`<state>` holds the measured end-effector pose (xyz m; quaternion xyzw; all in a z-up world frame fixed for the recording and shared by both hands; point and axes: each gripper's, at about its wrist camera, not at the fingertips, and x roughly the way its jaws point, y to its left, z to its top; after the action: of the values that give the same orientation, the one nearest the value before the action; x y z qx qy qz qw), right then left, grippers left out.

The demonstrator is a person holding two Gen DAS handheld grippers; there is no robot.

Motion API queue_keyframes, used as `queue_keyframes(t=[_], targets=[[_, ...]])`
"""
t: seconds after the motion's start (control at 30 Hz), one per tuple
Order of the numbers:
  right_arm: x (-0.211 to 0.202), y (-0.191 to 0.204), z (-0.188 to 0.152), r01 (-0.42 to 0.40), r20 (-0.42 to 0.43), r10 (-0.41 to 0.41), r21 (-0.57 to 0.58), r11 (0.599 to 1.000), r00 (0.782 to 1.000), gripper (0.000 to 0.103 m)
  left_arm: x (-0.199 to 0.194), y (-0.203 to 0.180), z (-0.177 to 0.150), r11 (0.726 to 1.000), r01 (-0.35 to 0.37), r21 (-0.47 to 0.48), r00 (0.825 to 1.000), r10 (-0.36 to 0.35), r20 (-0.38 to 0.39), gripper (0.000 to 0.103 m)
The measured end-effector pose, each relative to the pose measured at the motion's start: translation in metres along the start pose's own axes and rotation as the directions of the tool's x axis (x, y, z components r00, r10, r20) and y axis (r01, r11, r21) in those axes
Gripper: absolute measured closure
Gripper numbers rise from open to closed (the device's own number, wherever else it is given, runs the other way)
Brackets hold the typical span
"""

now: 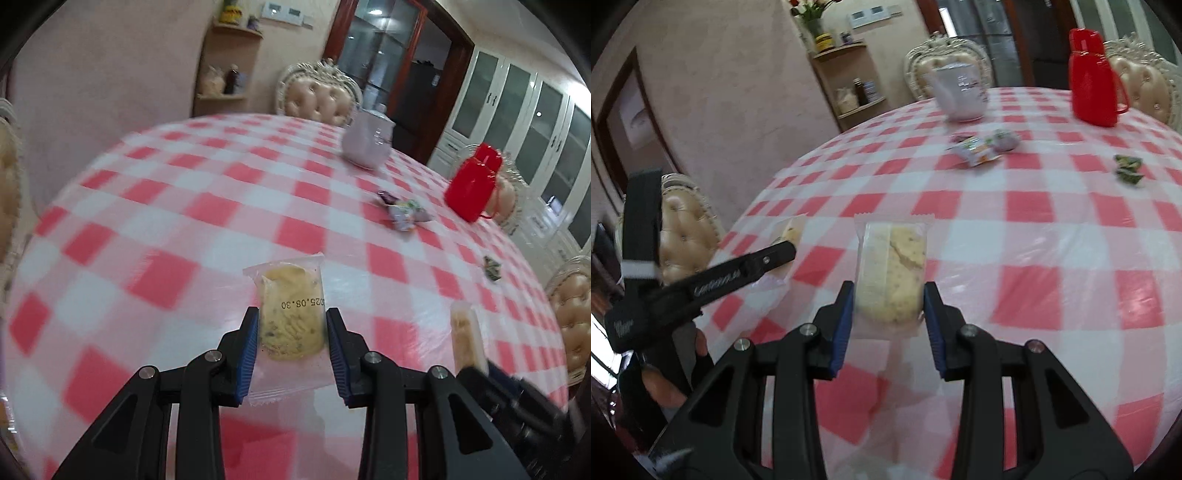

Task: Organize snacks
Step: 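Lift both held cookie packets and carry them toward the box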

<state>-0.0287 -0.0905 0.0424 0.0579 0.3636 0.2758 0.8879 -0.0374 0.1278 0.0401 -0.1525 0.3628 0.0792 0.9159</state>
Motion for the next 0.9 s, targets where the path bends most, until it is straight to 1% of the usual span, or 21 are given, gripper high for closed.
queue_keyframes(t=[0.07, 0.17, 0.23, 0.37, 0.43, 0.5, 0.6, 0.73, 0.83, 0.87, 0.9], targets=[[0.004, 0.014, -0.004, -0.027, -0.011, 0.027, -0.017, 0.999, 1.000, 0.062, -0.010, 0.014, -0.002, 1.000, -0.006, -0.013, 1.000, 0.006, 0.001, 0.066], [0.010, 0.030, -0.008, -0.062, -0.024, 0.062, -0.030, 0.998, 0.998, 0.062, -0.027, 0.033, -0.007, 0.999, -0.041, -0.012, 0.999, 0.041, 0.026, 0.066], [0.016, 0.040, -0.011, -0.106, -0.046, 0.105, -0.037, 0.994, 0.993, 0.062, -0.035, 0.047, -0.011, 0.997, -0.075, -0.016, 0.997, 0.075, 0.032, 0.066], [0.024, 0.063, -0.019, -0.157, -0.081, 0.151, -0.074, 0.985, 0.985, 0.062, -0.050, 0.068, -0.023, 0.994, -0.105, -0.026, 0.994, 0.106, 0.038, 0.066], [0.029, 0.074, -0.023, -0.197, -0.105, 0.188, -0.081, 0.977, 0.977, 0.062, -0.057, 0.077, -0.029, 0.992, -0.125, -0.024, 0.991, 0.126, 0.042, 0.066], [0.035, 0.087, -0.028, -0.244, -0.139, 0.230, -0.092, 0.966, 0.963, 0.062, -0.066, 0.089, -0.035, 0.989, -0.141, -0.037, 0.989, 0.142, 0.048, 0.066], [0.042, 0.110, -0.037, -0.285, -0.179, 0.260, -0.133, 0.949, 0.949, 0.062, -0.082, 0.108, -0.042, 0.985, -0.156, -0.066, 0.985, 0.161, 0.064, 0.066], [0.048, 0.138, -0.048, -0.356, -0.231, 0.314, -0.170, 0.919, 0.921, 0.062, -0.102, 0.136, -0.050, 0.976, -0.185, -0.112, 0.978, 0.195, 0.078, 0.066], [0.049, 0.164, -0.060, -0.415, -0.266, 0.357, -0.206, 0.886, 0.895, 0.062, -0.116, 0.158, -0.054, 0.964, -0.220, -0.150, 0.968, 0.234, 0.086, 0.066], [0.049, 0.176, -0.065, -0.443, -0.284, 0.377, -0.221, 0.869, 0.882, 0.062, -0.120, 0.164, -0.054, 0.960, -0.232, -0.159, 0.965, 0.247, 0.086, 0.066], [0.049, 0.184, -0.068, -0.460, -0.296, 0.389, -0.231, 0.857, 0.873, 0.062, -0.123, 0.172, -0.055, 0.955, -0.247, -0.166, 0.961, 0.263, 0.082, 0.066]])
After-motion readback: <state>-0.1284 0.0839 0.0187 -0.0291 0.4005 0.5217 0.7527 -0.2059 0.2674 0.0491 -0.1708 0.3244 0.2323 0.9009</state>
